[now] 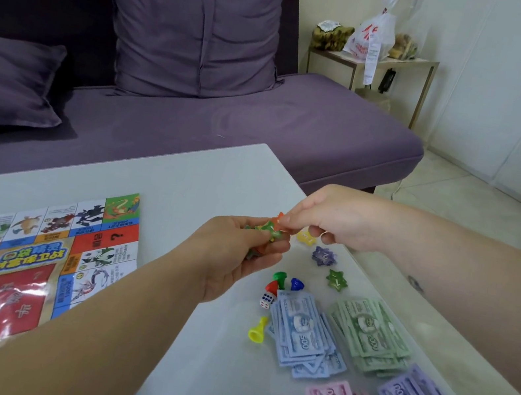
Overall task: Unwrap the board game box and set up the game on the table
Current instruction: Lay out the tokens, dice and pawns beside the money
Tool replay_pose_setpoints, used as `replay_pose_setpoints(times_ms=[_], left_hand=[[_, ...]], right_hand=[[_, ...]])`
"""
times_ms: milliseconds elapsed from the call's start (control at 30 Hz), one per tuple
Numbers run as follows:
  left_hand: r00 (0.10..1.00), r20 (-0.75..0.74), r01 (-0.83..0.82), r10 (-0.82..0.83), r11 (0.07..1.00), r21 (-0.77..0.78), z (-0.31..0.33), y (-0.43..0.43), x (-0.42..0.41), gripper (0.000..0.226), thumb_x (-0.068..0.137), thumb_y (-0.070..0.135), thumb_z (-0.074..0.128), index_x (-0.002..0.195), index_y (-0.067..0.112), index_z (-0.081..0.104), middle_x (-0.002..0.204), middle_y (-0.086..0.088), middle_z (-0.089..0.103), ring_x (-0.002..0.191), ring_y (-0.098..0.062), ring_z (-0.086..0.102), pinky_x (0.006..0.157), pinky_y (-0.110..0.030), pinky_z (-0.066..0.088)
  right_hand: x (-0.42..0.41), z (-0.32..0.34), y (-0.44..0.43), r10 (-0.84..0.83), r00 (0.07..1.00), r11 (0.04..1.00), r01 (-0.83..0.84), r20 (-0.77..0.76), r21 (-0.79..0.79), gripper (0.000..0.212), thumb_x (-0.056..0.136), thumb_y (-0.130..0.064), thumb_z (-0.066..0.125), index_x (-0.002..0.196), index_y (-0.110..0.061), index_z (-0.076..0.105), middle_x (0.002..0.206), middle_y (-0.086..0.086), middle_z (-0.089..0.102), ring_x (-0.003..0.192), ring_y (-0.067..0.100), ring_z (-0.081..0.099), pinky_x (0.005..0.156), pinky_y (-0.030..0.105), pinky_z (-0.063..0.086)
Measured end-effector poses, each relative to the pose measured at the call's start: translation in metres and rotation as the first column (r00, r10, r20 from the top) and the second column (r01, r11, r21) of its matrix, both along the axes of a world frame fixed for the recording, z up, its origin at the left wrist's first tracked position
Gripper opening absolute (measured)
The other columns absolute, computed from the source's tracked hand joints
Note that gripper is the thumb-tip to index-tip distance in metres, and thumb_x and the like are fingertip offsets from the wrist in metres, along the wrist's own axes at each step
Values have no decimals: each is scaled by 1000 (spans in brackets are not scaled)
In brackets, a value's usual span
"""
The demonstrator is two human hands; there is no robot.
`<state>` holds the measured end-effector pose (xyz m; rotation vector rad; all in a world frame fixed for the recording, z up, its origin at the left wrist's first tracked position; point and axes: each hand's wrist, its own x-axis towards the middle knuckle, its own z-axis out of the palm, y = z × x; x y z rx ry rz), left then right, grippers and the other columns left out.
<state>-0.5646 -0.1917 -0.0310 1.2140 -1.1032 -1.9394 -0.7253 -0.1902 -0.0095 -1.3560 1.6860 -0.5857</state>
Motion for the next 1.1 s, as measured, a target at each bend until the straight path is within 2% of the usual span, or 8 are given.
replay_pose_setpoints(times_ms=[133, 233, 333, 467, 567, 700, 867, 1100], left_hand=[[996, 16, -86, 86, 996, 7, -4, -10, 5, 14, 95, 2, 48, 91, 3, 62, 80, -9, 72, 67, -10, 67, 60, -20, 58], [992, 38, -123, 122, 992, 22, -9, -16, 7, 12, 95, 2, 50, 92, 2, 62, 81, -10, 71, 63, -9, 66, 57, -19, 57], [990, 51, -134, 133, 991, 25, -12, -17, 6, 10, 93, 2, 52, 91, 2, 62, 78, -10, 70, 64, -10, 65, 56, -19, 57], [992, 62, -113, 112, 993, 17, -14, -16, 5, 9, 91, 2, 56, 85, 4, 62, 74, -9, 70, 65, -10, 65, 57, -18, 56], [994, 59, -89, 89, 996, 3, -13, -14, 5, 9, 91, 2, 56, 87, 5, 63, 74, -8, 71, 65, -9, 66, 58, -18, 56], [998, 56, -28, 30, 999, -26, -9, -7, 4, 10, 91, 4, 57, 90, 6, 66, 74, -3, 71, 60, -3, 65, 57, -16, 55], [999, 22, 28, -28, 999, 18, 1, 3, 1, 17, 93, 3, 52, 102, 3, 66, 80, -9, 72, 62, -6, 66, 54, -16, 53], [998, 56, 27, -26, 1000, -17, 12, 17, -16, 10, 90, 5, 58, 92, 3, 68, 72, -6, 71, 58, -4, 64, 52, -13, 52]], right_hand=[[-5, 1, -20, -100, 994, 994, 102, 49, -30, 25, 83, -27, 71, 99, -8, 72, 90, -2, 69, 62, 9, 35, 53, 20, 27], [-5, -4, -32, -123, 981, 987, 106, -150, -119, 26, 86, -32, 67, 99, -11, 73, 97, -3, 70, 70, 12, 46, 56, 21, 31], [-2, -16, -42, -110, 930, 987, 62, -351, -145, 36, 85, -35, 67, 108, -7, 71, 114, 8, 68, 107, 21, 61, 86, 31, 50], [-4, -24, -44, -159, 904, 970, 69, -397, -232, 32, 84, -29, 65, 100, -1, 71, 110, 12, 69, 103, 24, 64, 86, 34, 50], [2, -14, -29, -123, 956, 957, 43, -265, -288, 35, 86, -38, 64, 98, -7, 73, 101, 6, 72, 94, 18, 65, 72, 25, 48], [11, -6, 0, 46, 993, 991, -59, -110, -121, 18, 81, -34, 72, 86, -17, 73, 55, -15, 63, 55, 0, 53, 53, 15, 41], [0, -5, 15, -43, 997, 996, 48, 67, -72, 19, 82, -16, 72, 95, -1, 71, 82, 11, 64, 61, 10, 50, 54, 18, 42], [-13, 5, 33, -69, 982, 997, 76, 177, -31, 6, 84, -13, 69, 88, -7, 69, 79, 5, 65, 54, 6, 50, 51, 17, 42]])
